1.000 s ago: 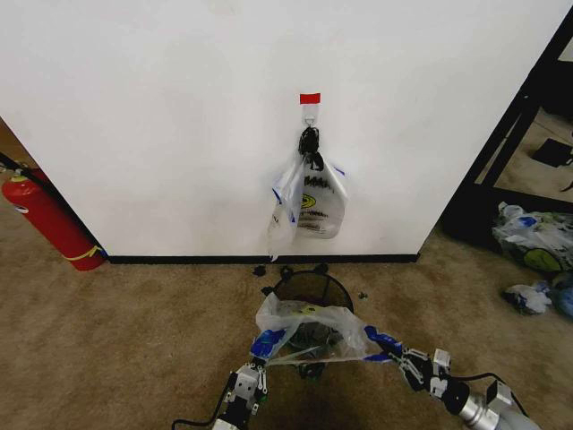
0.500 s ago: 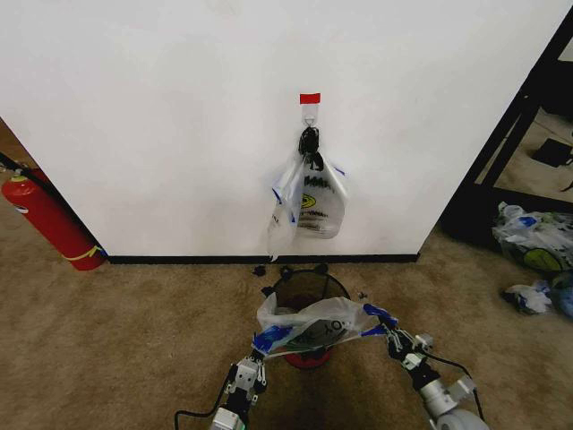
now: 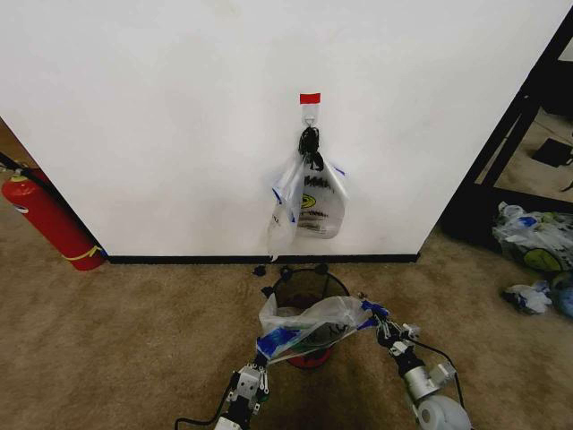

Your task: Pick up the garbage bag from the wall and place it over the trash bin.

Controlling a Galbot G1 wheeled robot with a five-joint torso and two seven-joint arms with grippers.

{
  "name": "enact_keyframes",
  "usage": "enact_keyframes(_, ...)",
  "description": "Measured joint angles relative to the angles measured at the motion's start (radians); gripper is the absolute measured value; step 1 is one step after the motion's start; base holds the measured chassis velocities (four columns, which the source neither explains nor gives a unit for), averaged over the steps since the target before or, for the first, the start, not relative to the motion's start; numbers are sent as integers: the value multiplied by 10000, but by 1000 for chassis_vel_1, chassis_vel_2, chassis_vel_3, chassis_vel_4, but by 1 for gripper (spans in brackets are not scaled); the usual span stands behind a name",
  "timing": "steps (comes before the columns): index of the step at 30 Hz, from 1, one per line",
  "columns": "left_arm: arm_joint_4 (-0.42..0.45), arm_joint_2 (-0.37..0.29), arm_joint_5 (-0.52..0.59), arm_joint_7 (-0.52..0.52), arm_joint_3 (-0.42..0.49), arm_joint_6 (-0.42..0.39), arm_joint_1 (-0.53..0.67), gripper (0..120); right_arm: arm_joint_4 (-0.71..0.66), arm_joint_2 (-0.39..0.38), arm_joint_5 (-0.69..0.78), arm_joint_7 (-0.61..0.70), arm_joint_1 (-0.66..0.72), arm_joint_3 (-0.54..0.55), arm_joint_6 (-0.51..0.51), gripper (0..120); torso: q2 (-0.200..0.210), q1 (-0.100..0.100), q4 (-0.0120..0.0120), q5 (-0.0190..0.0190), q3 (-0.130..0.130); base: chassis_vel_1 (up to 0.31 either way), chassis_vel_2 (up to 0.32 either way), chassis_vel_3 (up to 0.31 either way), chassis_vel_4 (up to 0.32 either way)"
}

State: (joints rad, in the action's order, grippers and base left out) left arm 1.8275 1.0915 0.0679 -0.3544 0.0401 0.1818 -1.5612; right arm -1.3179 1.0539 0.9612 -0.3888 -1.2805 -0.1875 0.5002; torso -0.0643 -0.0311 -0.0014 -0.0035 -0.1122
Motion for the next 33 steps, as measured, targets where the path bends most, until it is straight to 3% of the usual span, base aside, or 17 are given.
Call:
enact_keyframes(3,52,0,-38,64,-19,13,-36,1,-82,-92,-69,-232,-87,-67,47,7,0,0,0,1,0,0,0,0,0)
enact_keyframes(6,99,-12,-131,184,-54,62,-75,15,-152,-303,-120,-939,-223,-289,142,23,0,0,-1,-1,0,0,0,0,0)
enact_keyframes(10,214,-139,-285,453,-220,95,-214,26,-377,-781,-156,-2102,-481,-768,328,34,0,0,-2,0,0,0,0,0,0)
enact_keyframes(16,750,-756,-1024,2926,-1055,732,-703,51,-1156,-1423,-72,-4298,-1006,-1840,432,59,0,0,0,-1,0,0,0,0,0)
enact_keyframes(18,756,-809,-1095,3108,-1126,797,-701,54,-1204,-1441,-133,-4440,-1048,-1930,430,63,0,0,-2,-1,0,0,0,0,0)
enact_keyframes(25,941,-1369,-1584,4114,-1617,1550,-916,84,-1487,-1375,-250,-4614,-1241,-2201,583,91,0,0,0,0,0,0,0,0,0)
enact_keyframes(29,1123,-1606,-1838,4195,-2004,1905,-1138,97,-1705,-1309,-242,-4648,-1348,-2220,715,99,0,0,-1,0,0,0,0,0,0)
enact_keyframes(33,1463,-1753,-1606,4369,-2474,2291,-1331,100,-1895,-1298,-163,-4679,-1446,-2254,770,100,0,0,1,-1,0,0,0,0,0)
